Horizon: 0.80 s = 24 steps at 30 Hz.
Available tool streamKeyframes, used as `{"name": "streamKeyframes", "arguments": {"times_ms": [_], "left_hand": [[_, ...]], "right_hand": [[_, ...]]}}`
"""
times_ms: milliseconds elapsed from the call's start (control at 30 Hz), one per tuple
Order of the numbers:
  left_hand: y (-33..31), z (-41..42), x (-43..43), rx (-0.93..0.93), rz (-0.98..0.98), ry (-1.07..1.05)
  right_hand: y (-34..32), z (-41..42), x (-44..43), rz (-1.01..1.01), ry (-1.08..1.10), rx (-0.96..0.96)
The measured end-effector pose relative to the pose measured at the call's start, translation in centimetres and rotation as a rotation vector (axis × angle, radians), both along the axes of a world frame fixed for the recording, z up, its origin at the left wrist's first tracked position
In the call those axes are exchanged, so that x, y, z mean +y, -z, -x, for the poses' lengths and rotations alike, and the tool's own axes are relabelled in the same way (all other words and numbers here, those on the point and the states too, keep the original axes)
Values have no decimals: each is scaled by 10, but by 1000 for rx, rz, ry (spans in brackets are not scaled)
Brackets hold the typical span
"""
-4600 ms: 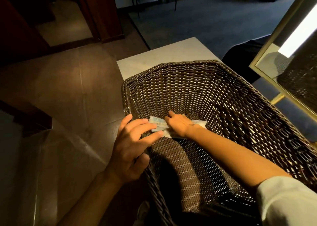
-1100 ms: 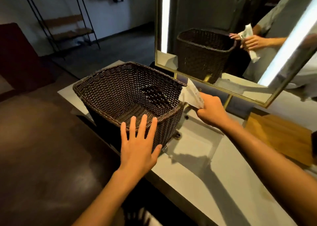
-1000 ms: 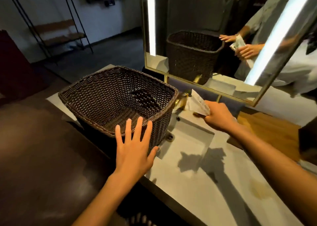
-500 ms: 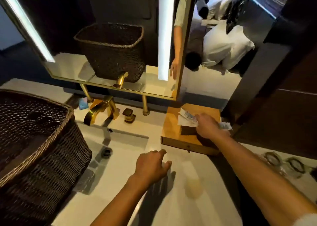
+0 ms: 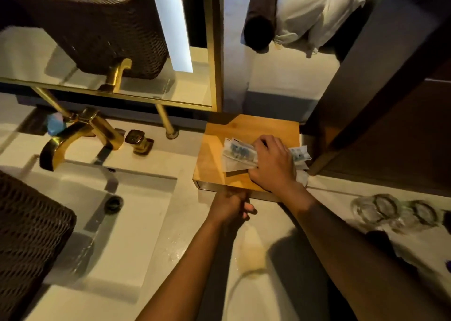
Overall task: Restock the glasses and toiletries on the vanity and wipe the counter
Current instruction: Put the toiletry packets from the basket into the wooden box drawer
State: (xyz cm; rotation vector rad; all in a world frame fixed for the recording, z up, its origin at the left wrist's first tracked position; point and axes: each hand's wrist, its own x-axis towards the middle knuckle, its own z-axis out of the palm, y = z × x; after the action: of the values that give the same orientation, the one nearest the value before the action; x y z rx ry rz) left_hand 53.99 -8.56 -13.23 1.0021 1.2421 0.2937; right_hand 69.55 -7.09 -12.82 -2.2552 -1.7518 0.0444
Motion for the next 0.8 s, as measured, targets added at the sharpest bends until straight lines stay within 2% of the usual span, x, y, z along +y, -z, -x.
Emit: {"name": "streamKeyframes", "arguments": {"times_ms": [200, 333, 433, 800], "left_hand": [[3, -2, -6, 1, 80, -83], [6, -3, -15, -6, 47, -165], [6, 0, -23, 34, 1, -160], [0, 38, -64, 15, 73, -120]], "right_hand": [[6, -2, 0, -40, -18, -10], [7, -2, 0, -54, -17, -4], [7, -2, -1, -59, -21, -10], [5, 1, -2, -57, 4, -23]]}}
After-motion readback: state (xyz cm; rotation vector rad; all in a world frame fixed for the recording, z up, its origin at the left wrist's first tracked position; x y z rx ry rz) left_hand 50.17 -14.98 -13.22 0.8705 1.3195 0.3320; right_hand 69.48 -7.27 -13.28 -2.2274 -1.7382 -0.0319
